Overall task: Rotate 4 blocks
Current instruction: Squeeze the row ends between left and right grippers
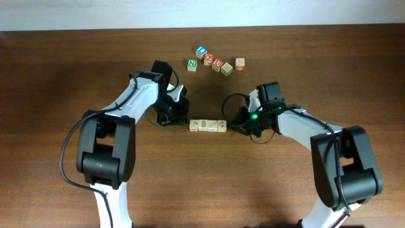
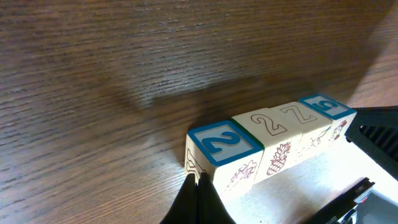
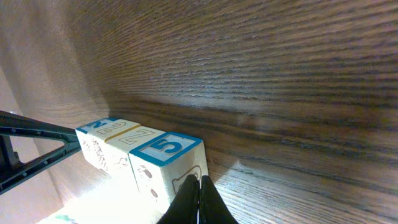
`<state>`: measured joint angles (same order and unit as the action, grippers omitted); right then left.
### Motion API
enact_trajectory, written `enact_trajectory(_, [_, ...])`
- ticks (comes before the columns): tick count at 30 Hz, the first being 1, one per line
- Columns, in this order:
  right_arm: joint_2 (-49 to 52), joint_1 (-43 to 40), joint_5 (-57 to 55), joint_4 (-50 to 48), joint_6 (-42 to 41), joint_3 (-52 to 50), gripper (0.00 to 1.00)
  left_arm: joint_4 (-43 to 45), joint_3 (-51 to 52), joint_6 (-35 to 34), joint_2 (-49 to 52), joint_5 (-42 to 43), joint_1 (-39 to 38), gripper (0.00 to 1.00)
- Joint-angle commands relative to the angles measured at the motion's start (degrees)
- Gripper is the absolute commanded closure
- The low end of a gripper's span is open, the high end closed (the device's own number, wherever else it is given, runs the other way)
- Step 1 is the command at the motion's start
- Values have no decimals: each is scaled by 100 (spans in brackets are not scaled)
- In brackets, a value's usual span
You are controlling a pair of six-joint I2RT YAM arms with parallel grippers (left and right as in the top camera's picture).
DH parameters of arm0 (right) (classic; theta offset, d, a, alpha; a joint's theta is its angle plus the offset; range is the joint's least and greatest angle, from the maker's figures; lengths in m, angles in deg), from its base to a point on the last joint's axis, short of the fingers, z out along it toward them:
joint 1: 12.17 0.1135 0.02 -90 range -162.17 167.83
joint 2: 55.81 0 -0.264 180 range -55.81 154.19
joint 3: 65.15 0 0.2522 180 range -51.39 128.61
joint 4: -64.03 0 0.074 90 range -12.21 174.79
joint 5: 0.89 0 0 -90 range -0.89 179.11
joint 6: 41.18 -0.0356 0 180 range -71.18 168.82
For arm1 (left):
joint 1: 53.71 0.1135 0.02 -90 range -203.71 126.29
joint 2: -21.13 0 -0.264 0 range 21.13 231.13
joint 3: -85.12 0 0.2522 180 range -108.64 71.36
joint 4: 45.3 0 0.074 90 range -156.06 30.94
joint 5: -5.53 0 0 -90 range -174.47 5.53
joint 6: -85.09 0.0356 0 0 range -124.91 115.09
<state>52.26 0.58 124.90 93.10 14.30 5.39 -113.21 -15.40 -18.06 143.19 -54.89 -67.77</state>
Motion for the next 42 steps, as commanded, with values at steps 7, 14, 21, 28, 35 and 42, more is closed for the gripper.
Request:
enact_trajectory(7, [107,48,-94,-15,-50,-42,96,66,50,-278,24,-136,-144,100])
enact_trajectory(14, [107,48,-94,-15,-50,-42,96,227,50,-660,24,-151,-144,100])
enact_trajectory(21, [107,146,-186,-17,-48,-42,96,227,50,-658,24,-149,-144,100])
enact_trajectory(28, [107,153,0,-39,304,-42,96,227,48,-658,24,-151,-144,100])
enact_trajectory(35, [105,153,249,-17,588,-39,96,227,48,-658,24,-149,-144,100])
enact_trajectory(42, [105,153,603,-127,885,-24,96,238,48,-656,24,-63,-144,100])
